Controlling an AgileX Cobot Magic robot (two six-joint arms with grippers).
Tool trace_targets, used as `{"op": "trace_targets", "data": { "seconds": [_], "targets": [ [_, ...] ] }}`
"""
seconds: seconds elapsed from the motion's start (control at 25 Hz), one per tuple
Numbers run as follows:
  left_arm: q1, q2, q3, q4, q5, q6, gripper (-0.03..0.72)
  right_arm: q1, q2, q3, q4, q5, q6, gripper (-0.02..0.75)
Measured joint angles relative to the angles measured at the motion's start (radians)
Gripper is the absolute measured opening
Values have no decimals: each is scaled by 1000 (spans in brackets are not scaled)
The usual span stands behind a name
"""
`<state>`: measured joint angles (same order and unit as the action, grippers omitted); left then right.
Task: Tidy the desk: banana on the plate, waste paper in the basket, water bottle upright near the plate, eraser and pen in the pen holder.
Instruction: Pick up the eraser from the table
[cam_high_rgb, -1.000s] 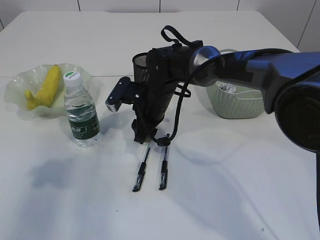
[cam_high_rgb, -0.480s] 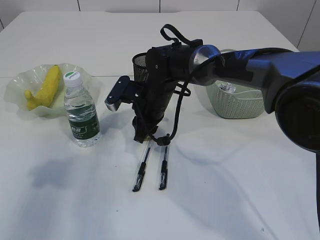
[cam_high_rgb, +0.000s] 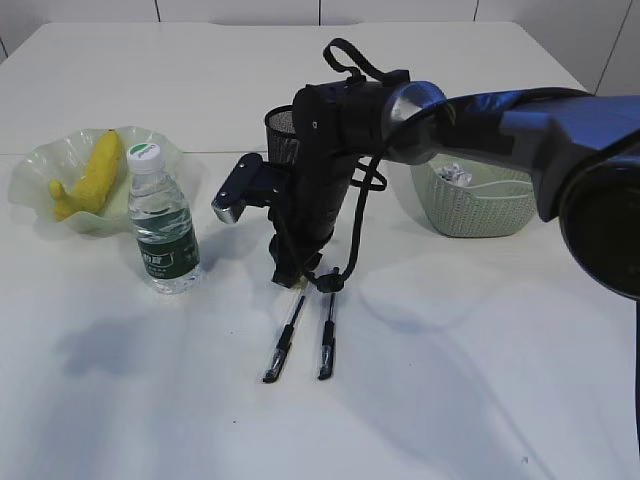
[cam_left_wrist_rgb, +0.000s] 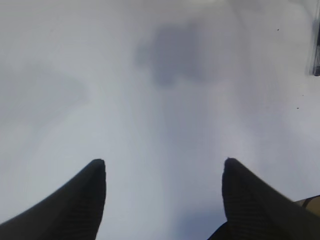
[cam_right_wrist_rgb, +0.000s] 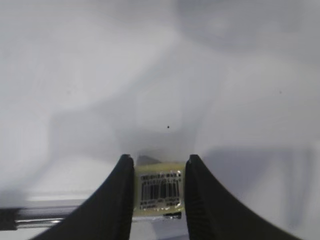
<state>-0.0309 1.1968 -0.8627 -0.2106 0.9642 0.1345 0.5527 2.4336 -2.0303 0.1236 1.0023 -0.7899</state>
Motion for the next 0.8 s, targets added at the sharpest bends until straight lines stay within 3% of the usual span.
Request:
{"op": "trace_targets", "data": {
  "seconds": [0.36,0.8],
  "targets": [
    [0,0,0,0,0,0,514,0,-36,-15,36,9,2,196],
    [0,0,0,-4,0,5,514,-18,-50,-177,38,23,17,195]
  ]
}}
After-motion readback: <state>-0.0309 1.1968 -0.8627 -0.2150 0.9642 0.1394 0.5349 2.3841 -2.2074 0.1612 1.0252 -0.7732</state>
